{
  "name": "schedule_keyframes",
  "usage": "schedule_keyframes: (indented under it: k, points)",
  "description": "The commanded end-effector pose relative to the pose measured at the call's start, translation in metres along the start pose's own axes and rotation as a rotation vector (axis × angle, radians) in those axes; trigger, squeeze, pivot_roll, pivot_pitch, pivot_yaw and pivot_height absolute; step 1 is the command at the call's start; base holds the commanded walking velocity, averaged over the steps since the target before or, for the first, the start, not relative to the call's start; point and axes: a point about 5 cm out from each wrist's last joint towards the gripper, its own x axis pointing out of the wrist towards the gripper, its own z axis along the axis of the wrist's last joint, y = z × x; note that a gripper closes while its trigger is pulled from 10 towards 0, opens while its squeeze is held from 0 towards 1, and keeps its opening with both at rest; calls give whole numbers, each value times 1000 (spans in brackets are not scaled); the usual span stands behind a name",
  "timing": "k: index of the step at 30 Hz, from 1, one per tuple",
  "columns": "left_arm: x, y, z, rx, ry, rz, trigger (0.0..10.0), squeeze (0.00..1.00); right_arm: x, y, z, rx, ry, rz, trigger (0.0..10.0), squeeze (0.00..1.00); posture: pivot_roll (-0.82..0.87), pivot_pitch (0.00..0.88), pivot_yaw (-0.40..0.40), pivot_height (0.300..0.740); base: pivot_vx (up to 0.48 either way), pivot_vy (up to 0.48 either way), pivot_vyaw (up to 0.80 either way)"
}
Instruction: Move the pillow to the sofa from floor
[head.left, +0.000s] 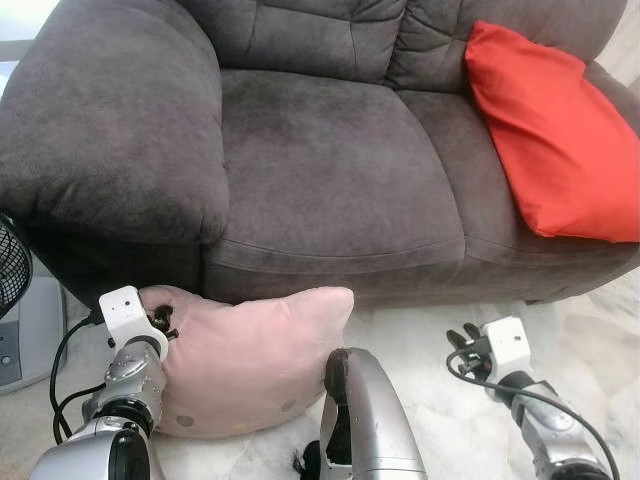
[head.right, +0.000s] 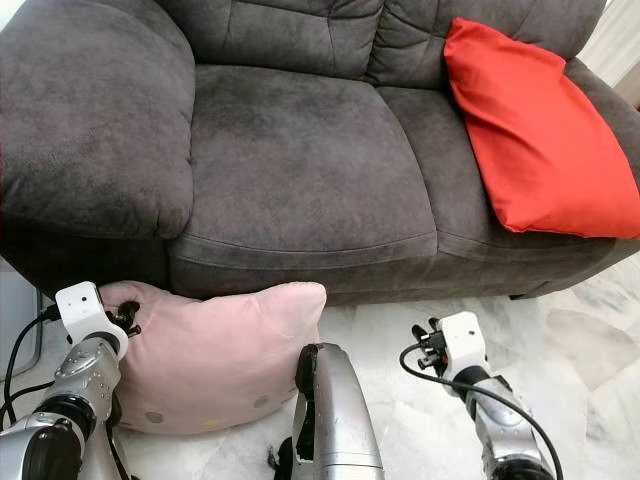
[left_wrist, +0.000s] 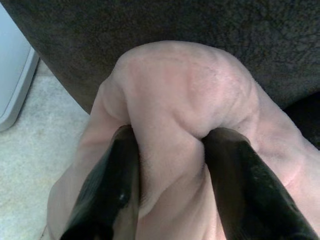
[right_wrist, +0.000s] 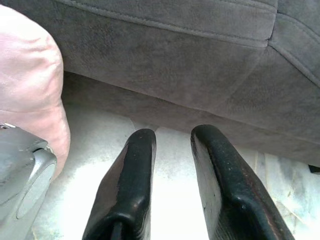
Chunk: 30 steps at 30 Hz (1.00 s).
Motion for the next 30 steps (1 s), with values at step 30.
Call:
schedule_keyframes:
  k: [30]
  points:
    - [-1, -6, -5, 0, 29, -21, 0, 0, 10, 6, 17, 5, -117, -22, 10000, 0, 9, 81, -236, 439, 0, 0, 0]
